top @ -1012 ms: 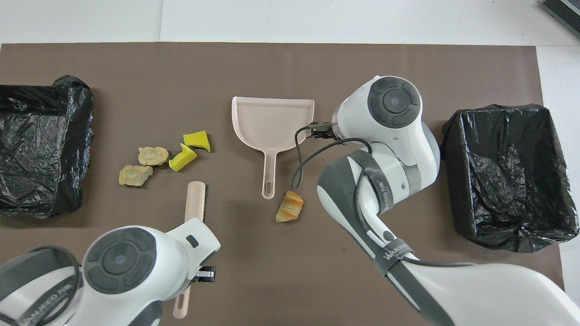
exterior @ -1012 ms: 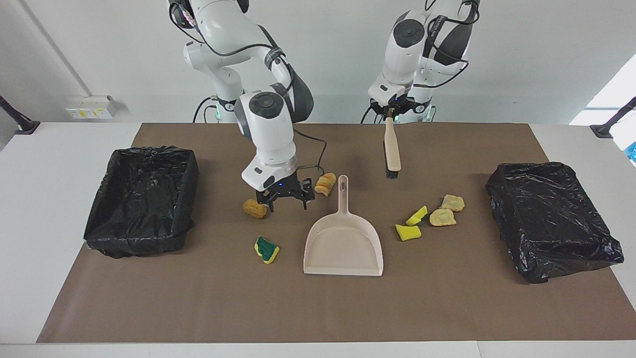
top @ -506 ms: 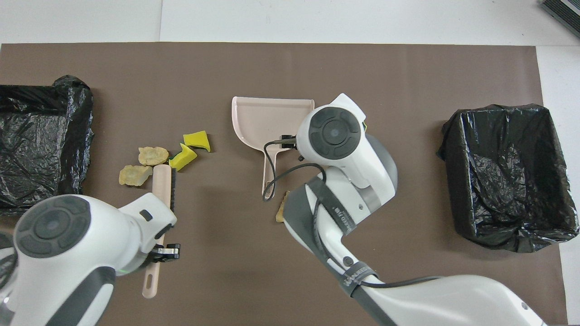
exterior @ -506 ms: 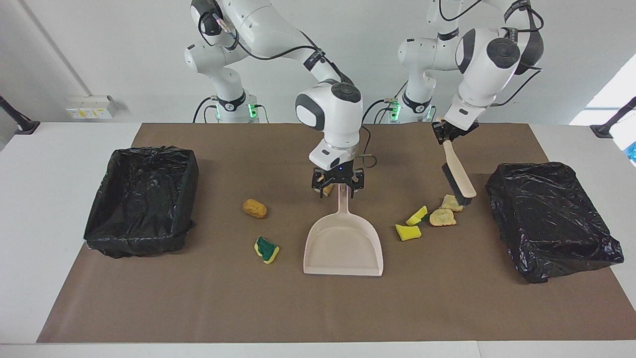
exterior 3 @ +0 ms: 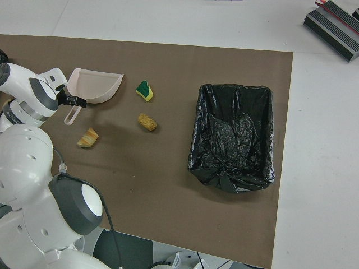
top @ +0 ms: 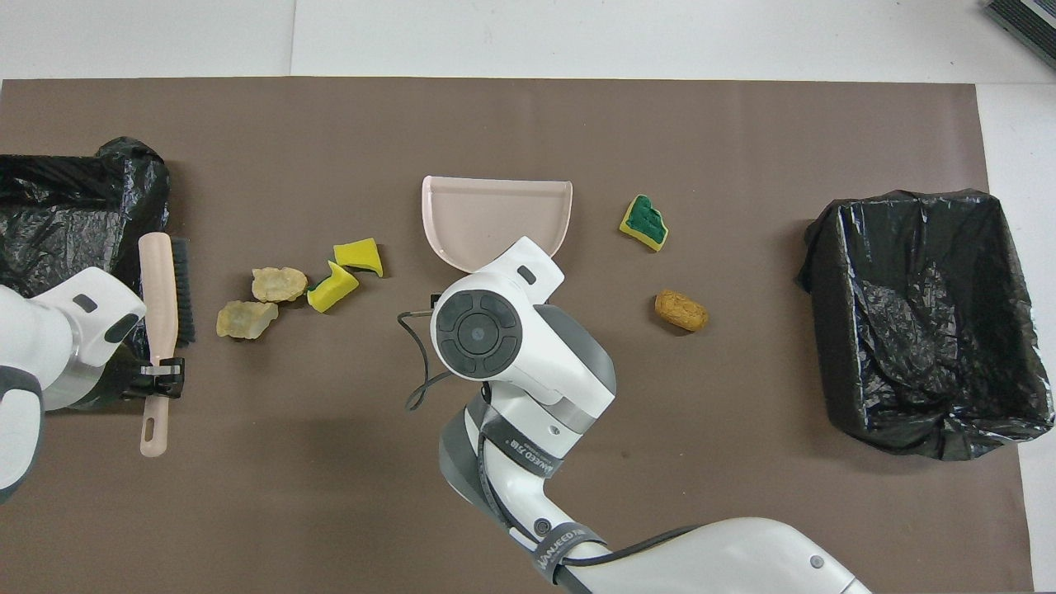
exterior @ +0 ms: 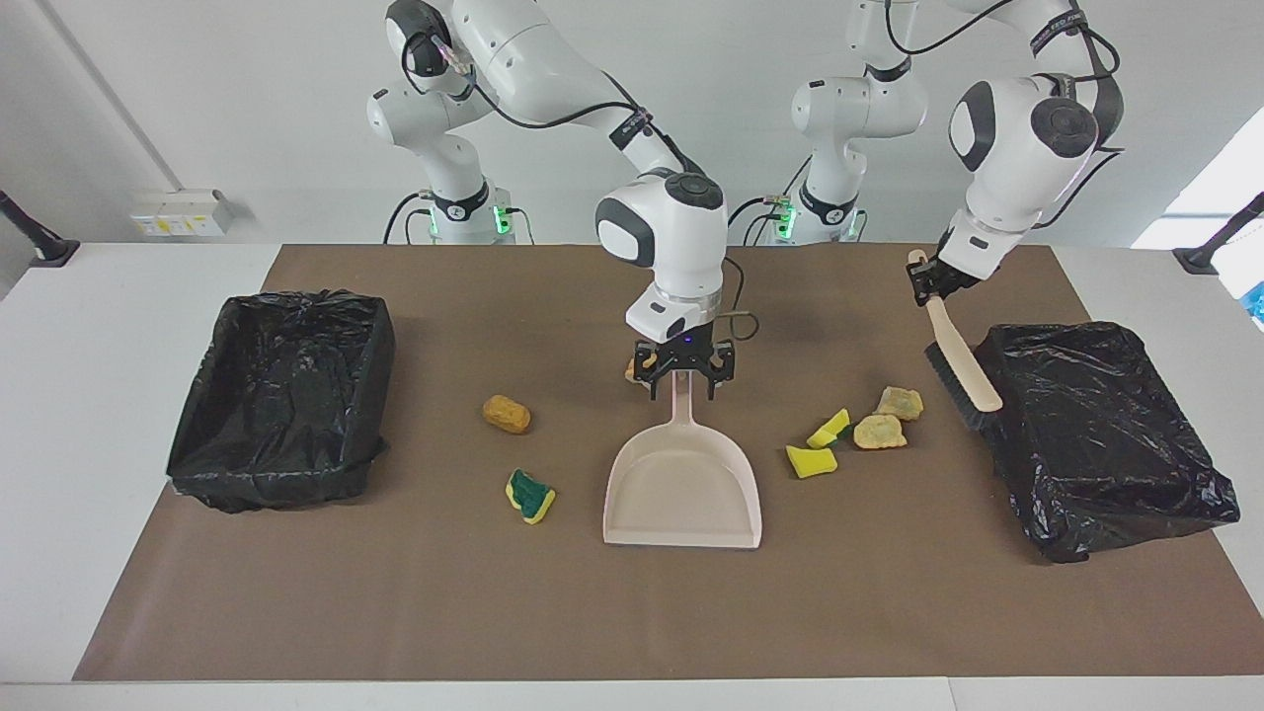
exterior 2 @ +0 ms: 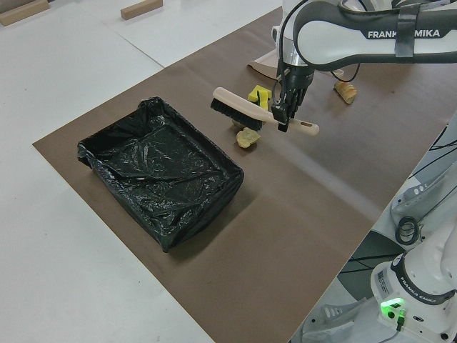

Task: Sweep and dump trash in bin
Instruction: 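Move the brush behind the trash while the right gripper positions the dustpan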

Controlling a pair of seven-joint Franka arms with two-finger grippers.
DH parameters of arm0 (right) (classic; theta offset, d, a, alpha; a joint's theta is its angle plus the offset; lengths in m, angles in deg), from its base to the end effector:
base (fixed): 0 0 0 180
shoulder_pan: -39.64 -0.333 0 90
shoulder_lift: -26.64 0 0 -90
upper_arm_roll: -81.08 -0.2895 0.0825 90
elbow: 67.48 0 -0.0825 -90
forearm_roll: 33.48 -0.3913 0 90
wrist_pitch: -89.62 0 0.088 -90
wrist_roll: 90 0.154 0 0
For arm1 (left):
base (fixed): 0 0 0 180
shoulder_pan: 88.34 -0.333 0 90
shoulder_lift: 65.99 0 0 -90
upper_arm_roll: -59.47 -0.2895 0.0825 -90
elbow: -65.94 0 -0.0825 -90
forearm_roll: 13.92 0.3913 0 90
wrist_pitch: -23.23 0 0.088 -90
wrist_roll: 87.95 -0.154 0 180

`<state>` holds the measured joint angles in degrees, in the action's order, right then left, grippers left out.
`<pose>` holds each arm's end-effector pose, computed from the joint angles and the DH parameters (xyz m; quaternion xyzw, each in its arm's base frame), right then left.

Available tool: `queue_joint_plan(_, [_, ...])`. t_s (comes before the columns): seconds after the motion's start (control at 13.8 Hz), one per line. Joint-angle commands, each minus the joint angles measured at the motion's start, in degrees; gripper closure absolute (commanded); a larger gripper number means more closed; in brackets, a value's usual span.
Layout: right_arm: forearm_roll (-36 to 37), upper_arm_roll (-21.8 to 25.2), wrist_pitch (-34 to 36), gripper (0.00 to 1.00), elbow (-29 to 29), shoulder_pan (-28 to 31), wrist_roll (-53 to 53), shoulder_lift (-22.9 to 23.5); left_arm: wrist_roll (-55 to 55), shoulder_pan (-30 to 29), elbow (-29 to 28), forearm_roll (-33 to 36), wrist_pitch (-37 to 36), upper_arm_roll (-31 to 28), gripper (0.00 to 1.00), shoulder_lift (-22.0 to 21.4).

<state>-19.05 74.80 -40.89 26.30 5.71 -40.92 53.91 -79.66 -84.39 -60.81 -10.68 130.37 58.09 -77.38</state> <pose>0.5457 0.4337 0.2866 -0.9933 0.0116 -0.1146 0.0040 0.4776 -0.0146 0.3752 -0.9964 -0.0391 0.0690 0.0307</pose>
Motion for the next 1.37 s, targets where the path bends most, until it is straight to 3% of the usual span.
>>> queue_joint_plan(0.0, [1.22,-0.22,0.78,0.16,0.35,-0.60,0.84,0.42,-0.56,-0.78,0.98,1.15,0.53,0.76,1.00,1.19])
queue_joint_plan(0.07, [1.22,-0.22,1.49,0.25,0.26,-0.61,0.76,0.42,-0.56,-0.78,0.90,1.24,0.01,0.76,1.00,1.19])
queue_joint_plan(0.29, [1.13,-0.31,2.10,0.75,0.35,-0.43,0.49,0.42,-0.47,-0.78,0.19,1.33,-0.35,0.76,1.00,1.01])
queue_joint_plan(0.36, [0.95,-0.31,2.89,0.96,0.35,-0.34,0.49,0.42,-0.47,-0.78,-0.15,1.33,-0.26,0.76,1.00,1.10])
queue_joint_plan(0.51, [0.95,-0.31,5.96,1.00,-0.61,0.09,-1.86,0.34,-0.56,-0.78,-0.16,1.33,-0.26,0.76,1.00,1.10])
queue_joint_plan(0.72, [-1.23,-0.40,8.07,1.00,-0.71,2.98,-16.15,-2.12,-0.56,-0.78,-0.25,1.33,-0.35,0.76,1.00,1.02])
queue_joint_plan(0.94, [-12.56,-0.57,11.31,1.00,-0.18,7.82,-35.22,-6.77,0.05,-0.95,-0.33,1.33,-0.27,0.76,1.00,1.02])
queue_joint_plan(1.3, [-13.46,-0.57,20.21,1.00,0.17,14.67,-73.51,-9.51,12.96,-1.13,-0.51,1.33,6.40,0.85,1.00,5.67])
